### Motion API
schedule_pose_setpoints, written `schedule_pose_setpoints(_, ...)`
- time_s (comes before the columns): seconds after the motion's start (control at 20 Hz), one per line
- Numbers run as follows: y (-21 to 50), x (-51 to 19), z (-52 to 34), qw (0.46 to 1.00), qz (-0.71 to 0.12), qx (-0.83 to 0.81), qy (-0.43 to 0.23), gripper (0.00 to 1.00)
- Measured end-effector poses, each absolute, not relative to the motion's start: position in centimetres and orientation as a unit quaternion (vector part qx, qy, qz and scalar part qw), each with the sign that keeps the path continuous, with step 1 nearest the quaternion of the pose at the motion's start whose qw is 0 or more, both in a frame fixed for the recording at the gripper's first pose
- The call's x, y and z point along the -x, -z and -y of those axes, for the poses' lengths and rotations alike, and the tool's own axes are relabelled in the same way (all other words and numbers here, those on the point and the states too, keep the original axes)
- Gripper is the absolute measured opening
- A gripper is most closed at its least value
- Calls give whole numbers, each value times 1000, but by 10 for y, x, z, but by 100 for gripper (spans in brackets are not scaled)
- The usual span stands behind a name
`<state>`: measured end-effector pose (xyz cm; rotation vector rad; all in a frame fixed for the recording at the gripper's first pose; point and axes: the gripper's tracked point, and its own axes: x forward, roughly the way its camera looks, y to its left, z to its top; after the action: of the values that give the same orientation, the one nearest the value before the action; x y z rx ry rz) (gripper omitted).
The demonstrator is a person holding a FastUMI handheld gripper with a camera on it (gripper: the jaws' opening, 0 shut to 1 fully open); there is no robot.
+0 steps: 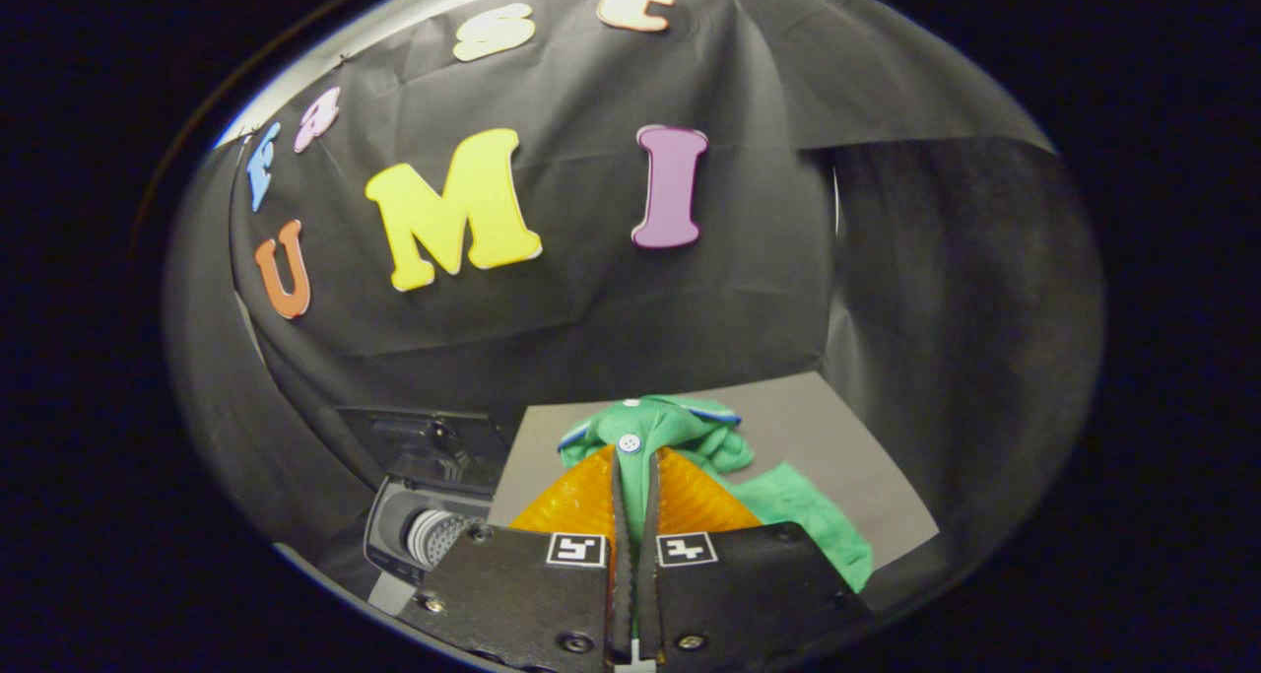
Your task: Put the clothes into the washing machine and then close the washing machine lid.
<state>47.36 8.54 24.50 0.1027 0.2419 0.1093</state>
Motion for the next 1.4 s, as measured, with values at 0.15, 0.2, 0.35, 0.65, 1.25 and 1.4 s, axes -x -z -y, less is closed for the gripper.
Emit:
schedule_pose_setpoints(0.15, -272, -450, -100, 992, -93, -54, -59, 6)
schedule_pose_setpoints(0.2, -280, -443, -105, 993, -84, -57, -61, 6)
schedule_pose_setpoints(0.35, -305, -422, -125, 993, -64, -71, -71, 6)
schedule_pose_setpoints(0.65, -348, -386, -164, 992, -34, -77, -89, 6)
schedule_pose_setpoints(1.25, -383, -380, -304, 982, -34, -79, -166, 6)
schedule_pose_setpoints(1.4, -369, -388, -338, 979, -50, -81, -178, 6)
